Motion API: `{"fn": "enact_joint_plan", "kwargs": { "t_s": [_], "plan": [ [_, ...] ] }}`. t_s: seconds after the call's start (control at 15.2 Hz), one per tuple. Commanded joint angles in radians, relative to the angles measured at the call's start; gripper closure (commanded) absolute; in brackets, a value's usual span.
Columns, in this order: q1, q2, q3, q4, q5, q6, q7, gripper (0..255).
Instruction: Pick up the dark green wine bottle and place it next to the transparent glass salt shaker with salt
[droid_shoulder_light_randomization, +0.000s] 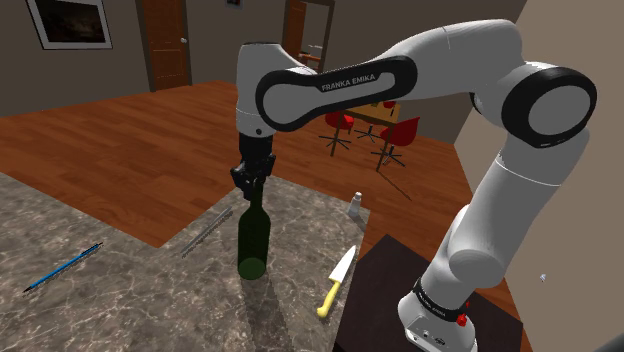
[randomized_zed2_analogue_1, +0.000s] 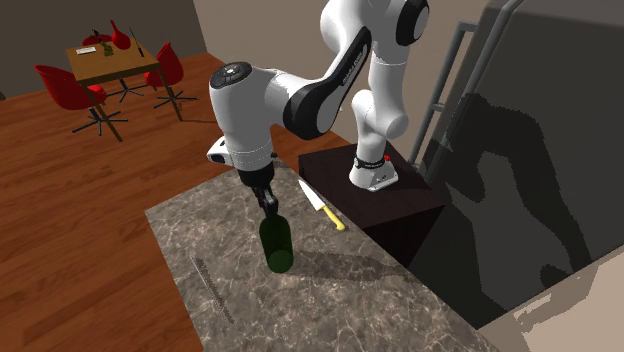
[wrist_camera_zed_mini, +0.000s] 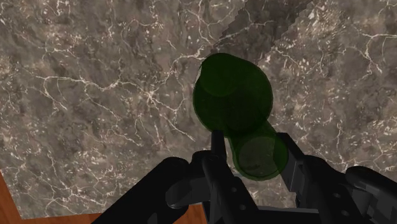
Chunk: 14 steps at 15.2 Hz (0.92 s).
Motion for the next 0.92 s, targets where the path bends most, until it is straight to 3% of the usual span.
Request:
{"fn": "enact_joint_plan", "kwargs": {
  "t_s": [0.0,0.86],
  "plan": [
    [0.0,0.0,0.0,0.0,0.0,0.0,0.0,255],
    [-0.003,-0.024,-0.003,0.149,0.008,-0.171,-0.002,255]
  ]
}}
